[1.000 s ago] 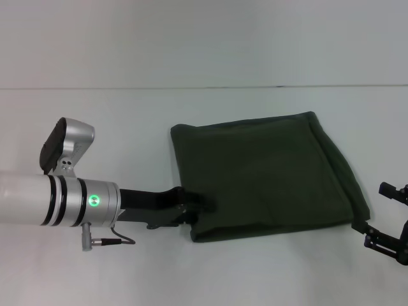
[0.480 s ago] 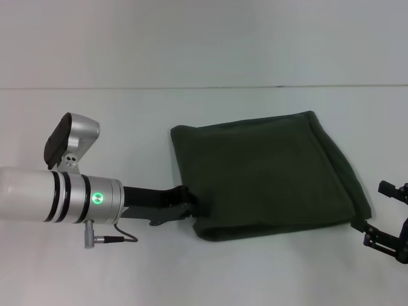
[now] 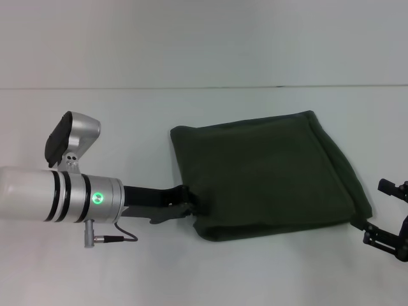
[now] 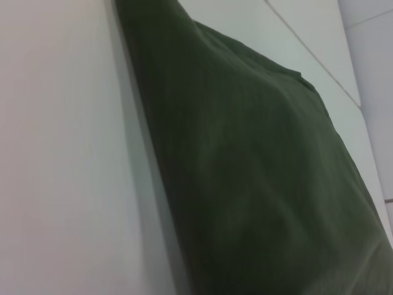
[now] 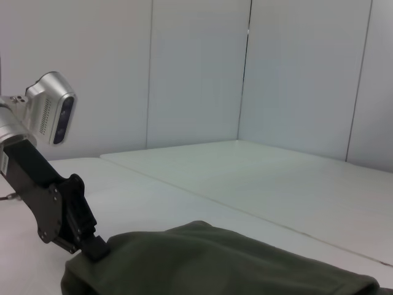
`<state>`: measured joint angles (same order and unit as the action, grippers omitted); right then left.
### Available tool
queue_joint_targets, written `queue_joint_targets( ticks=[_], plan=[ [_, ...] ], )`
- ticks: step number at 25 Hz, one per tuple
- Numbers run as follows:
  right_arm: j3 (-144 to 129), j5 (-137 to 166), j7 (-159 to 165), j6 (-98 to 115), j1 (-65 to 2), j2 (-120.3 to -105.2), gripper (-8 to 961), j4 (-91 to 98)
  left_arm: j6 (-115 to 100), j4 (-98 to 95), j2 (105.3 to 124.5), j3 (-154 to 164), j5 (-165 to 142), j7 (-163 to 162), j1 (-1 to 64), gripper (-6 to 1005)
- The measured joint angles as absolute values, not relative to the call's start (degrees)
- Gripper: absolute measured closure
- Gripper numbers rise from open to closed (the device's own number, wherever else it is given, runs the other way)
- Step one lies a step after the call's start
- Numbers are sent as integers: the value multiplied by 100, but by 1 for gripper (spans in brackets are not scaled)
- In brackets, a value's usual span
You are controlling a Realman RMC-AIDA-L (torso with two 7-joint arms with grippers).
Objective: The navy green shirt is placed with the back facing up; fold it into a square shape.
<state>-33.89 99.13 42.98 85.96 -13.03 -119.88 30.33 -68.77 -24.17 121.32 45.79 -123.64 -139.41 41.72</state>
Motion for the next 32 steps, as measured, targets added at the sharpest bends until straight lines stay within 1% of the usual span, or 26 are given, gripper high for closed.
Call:
queue_joint_targets(
  ticks=[16,26,32],
  plan=[
    [-3254,9914,4298,8585,-1457,-11988,71,3032,-7022,-2702,11893,4439,-12360,-13941,3922,972],
    [-3251,9914,4297,8556,-1575,-11997,71,3021,-7338,-2887,11851,4154,-12411,-13793,3632,966],
    [-3251,9909,4259,8552,-1610,-12002,71,2952,-7693,-3013,11913,3912,-12414,-13607,3333,962]
  ],
)
